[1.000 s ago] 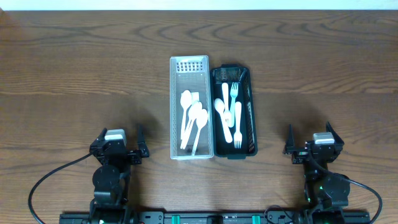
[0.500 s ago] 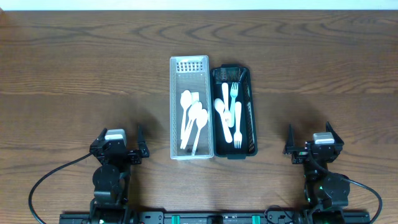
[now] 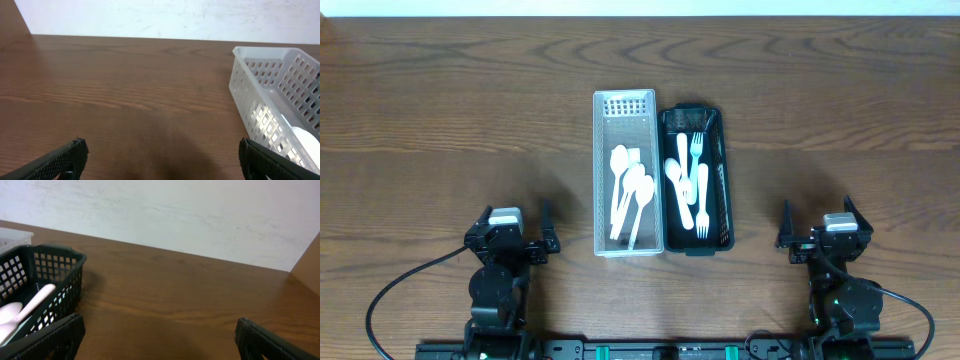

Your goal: Pack container

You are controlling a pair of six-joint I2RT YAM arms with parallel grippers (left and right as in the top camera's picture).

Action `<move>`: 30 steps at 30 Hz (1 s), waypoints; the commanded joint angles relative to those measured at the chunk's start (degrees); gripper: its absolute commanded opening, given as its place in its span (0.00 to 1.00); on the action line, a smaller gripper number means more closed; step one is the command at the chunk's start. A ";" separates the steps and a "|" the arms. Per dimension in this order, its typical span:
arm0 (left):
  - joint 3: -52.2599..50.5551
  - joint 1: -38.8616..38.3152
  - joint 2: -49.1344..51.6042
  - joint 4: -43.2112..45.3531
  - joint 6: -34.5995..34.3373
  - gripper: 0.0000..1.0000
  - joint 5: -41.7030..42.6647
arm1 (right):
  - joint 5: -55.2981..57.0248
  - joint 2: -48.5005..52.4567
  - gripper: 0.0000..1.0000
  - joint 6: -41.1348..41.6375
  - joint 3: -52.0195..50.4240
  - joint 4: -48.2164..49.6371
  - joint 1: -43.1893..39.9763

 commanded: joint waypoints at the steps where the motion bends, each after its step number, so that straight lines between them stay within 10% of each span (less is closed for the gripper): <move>1: -1.29 0.66 -1.07 -2.10 -0.07 0.98 0.20 | -0.24 -0.33 0.99 -0.72 -0.15 -0.22 0.66; 30: -1.27 0.81 -8.02 -2.12 -0.07 0.98 0.17 | -0.24 -0.33 0.99 -0.72 -0.15 -0.22 0.66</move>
